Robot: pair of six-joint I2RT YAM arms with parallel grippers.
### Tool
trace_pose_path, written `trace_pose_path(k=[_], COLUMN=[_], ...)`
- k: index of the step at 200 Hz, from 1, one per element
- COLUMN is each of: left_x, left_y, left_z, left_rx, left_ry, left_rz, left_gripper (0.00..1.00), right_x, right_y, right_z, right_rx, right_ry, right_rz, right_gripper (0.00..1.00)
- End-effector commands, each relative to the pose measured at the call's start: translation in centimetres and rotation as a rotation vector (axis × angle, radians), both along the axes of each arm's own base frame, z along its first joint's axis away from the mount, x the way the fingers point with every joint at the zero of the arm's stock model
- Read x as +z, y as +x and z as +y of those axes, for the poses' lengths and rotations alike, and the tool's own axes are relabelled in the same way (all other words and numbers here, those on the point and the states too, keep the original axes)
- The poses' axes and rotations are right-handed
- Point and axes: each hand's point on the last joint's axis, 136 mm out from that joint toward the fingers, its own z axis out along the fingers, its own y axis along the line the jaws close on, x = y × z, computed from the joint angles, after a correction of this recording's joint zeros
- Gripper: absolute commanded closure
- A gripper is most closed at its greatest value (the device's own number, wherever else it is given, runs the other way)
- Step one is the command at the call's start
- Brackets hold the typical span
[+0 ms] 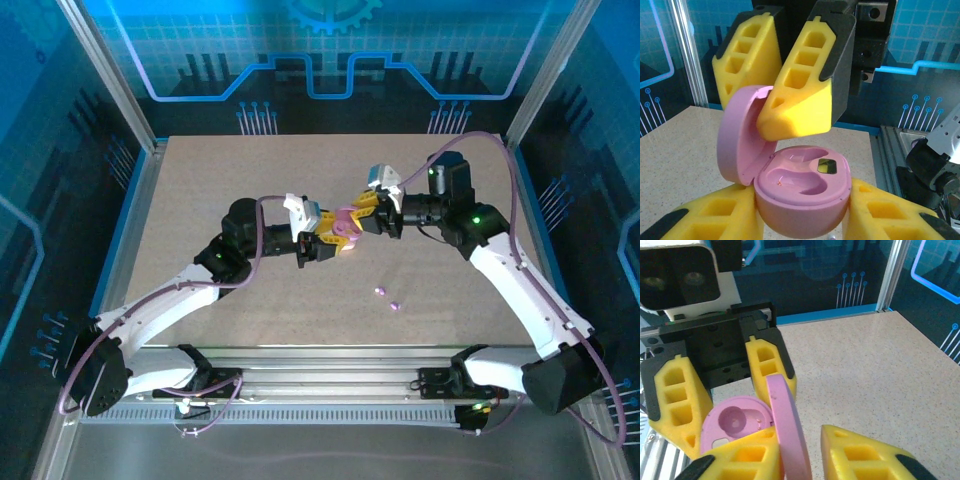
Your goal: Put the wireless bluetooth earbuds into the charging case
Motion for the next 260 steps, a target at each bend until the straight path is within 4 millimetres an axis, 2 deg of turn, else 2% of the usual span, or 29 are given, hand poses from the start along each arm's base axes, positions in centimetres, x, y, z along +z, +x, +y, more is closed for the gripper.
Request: trace_pose_path(k=[1,46,105,173,214,242,260], left_x=[1.6,1.4,1.1,1.4,1.5,1.5,1.8], left_y=[-0.9,-0.5,0.1,-0.3,-0.5,-0.5,-0.6], left_z=[-0.1,-0.1,-0.3,-1.1,-1.7,-2.0,-2.1], left_rx=[-0.041,-0.028,-0.006,-0.049,-0.075,-0.077,-0.081], left_ry=[-0.035,-0.029,-0.022,-0.032,-0.039,-0.042,-0.053], left_rz=[-0.017,-0.007,0.023,0.041,0.049,0.049,0.047], left_gripper=[0.60,0.58,0.42,0.32,0.32,0.39,0.38], right_x=[0.9,1.1,1.6,1.4,1.4,1.4,1.2], right_y=[-0.8,-1.1,-1.2,-0.8,-0.7,-0.9,-0.9], right_z=[0.5,0.3,0.1,0.0,0.0,0.1,0.0], right_rx=[0.050,0.052,0.035,0.002,-0.008,-0.003,-0.008], right_ry=[-0.001,-0.012,0.002,-0.004,-0.006,-0.001,-0.008], right_rz=[-0.039,-0.057,-0.082,-0.094,-0.110,-0.120,-0.126], right_gripper=[0.79,0.96,0.96,0.93,0.93,0.92,0.91])
